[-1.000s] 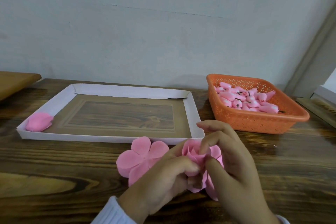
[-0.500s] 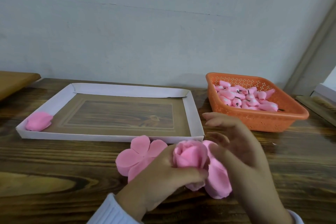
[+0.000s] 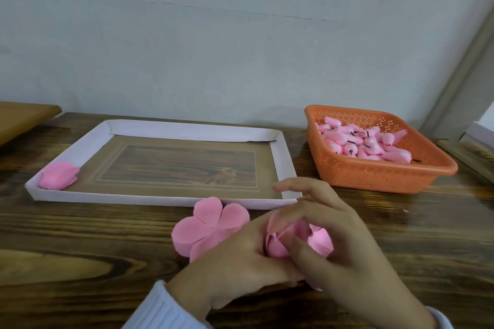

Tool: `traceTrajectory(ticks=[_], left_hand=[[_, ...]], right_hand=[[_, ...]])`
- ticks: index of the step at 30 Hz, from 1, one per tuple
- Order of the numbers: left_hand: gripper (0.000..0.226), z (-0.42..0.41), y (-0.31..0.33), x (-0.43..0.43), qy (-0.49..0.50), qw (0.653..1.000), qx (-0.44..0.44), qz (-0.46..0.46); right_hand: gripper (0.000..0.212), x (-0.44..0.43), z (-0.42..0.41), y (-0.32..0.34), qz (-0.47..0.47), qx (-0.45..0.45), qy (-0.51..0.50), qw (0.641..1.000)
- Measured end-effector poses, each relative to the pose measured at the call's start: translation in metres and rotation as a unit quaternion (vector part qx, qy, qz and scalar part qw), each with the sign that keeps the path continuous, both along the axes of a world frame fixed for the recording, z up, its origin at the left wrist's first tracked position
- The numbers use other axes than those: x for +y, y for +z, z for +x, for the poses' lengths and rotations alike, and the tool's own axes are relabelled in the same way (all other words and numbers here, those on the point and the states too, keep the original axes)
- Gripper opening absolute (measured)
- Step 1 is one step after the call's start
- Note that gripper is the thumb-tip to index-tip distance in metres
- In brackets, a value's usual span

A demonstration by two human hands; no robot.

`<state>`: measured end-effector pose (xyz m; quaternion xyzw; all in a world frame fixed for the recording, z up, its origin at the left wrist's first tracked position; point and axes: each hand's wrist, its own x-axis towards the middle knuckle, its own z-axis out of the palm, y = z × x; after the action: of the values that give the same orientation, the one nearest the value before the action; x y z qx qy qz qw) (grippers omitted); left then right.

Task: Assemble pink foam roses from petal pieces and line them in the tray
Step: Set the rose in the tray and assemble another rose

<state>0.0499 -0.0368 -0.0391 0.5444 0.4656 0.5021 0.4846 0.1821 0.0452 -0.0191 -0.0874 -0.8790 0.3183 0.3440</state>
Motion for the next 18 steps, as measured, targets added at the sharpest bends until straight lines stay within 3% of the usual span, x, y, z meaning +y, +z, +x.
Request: traceTrajectory(ticks=[3, 6, 11, 14, 18], left_hand=[[0.036, -0.001, 0.003, -0.002, -0.041, 0.999, 0.002, -0.002], [0.049, -0.003, 0.002, -0.003, -0.082, 0.996, -0.031, -0.024], [0.015, -0.006, -0.006, -0.003, -0.17, 0.967, -0.175, -0.067], [0.029, -0.009, -0.013, -0.001, -0.179, 0.937, -0.288, -0.088], [0.03, -0.009, -0.011, 0.002, -0.189, 0.93, -0.304, -0.077]], right_hand=[[0.015, 0.001, 0.003, 0.001, 0.005, -0.021, -0.006, 1.0], [0.019, 0.003, 0.006, 0.002, -0.003, -0.046, -0.006, 0.999], [0.032, 0.004, 0.008, 0.003, -0.023, -0.049, 0.006, 0.999], [0.038, 0.004, 0.01, 0.004, -0.088, -0.024, 0.049, 0.995], [0.034, 0.006, 0.012, 0.004, -0.149, 0.02, 0.102, 0.983]])
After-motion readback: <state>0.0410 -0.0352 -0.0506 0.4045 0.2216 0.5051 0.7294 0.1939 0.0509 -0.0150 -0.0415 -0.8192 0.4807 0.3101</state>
